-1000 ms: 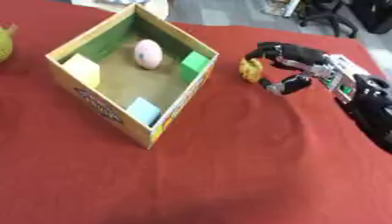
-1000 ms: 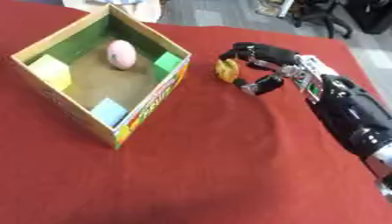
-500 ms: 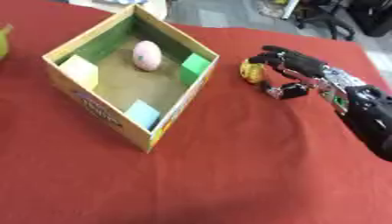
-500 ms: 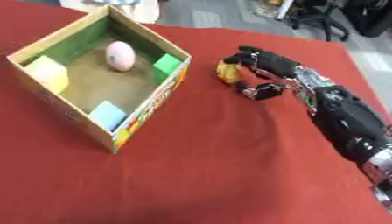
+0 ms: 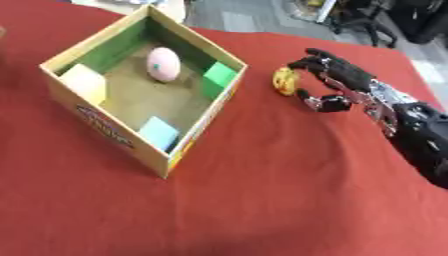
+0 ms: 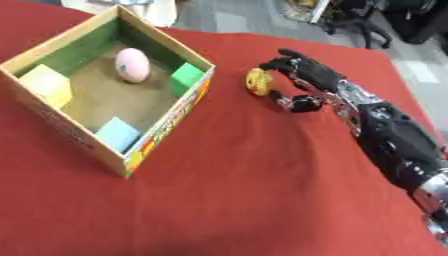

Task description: Pick up objects on the table and place them in the box.

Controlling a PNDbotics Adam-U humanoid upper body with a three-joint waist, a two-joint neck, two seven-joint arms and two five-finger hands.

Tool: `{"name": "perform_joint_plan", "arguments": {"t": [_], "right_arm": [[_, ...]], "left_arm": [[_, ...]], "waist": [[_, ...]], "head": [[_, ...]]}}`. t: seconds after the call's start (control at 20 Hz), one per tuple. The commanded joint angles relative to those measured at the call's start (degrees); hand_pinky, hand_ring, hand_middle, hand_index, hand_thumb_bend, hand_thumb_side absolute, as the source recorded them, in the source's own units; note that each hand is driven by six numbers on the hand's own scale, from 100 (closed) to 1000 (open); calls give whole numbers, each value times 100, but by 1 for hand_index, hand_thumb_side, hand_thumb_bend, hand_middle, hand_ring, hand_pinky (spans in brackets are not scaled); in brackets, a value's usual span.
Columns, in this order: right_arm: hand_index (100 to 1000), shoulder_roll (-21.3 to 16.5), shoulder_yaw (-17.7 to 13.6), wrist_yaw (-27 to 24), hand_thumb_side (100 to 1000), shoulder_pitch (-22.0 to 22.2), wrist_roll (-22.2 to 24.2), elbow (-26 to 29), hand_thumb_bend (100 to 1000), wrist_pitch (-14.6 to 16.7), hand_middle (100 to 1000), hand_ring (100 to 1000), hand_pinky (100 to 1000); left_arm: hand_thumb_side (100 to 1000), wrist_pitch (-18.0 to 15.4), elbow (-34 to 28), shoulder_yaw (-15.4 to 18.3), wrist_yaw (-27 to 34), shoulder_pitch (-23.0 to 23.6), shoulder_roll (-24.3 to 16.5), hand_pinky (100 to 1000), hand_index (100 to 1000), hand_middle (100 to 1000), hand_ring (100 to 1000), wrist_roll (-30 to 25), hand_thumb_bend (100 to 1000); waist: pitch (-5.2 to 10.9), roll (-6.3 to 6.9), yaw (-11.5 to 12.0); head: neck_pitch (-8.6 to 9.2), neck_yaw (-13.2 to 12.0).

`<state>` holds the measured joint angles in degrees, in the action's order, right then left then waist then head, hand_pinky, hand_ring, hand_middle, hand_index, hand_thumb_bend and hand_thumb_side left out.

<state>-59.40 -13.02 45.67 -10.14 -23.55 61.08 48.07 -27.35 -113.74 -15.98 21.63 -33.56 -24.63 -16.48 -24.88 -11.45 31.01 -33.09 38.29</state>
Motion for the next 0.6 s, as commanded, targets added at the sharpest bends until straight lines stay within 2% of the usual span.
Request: {"name": "perform_joint_plan", "arguments": {"t": [0.05,0.6], "right_arm": [[946,-287,-77,-93,135,-47,-285,-42,100,390,792,100,1000],[960,-272,-69,-102,122,-180,-44,7,100,390,805,100,1000]], "left_arm": [[593,6,-85,6,-52,-93,-96,839,791,787,817,-22,100],[594,36,-85,-55,-119,-173,-88,839,790,789,818,-54,100]], "waist": [[29,-48,1],[-78,-134,46]], "head": [[102,47],[191,124]]}}
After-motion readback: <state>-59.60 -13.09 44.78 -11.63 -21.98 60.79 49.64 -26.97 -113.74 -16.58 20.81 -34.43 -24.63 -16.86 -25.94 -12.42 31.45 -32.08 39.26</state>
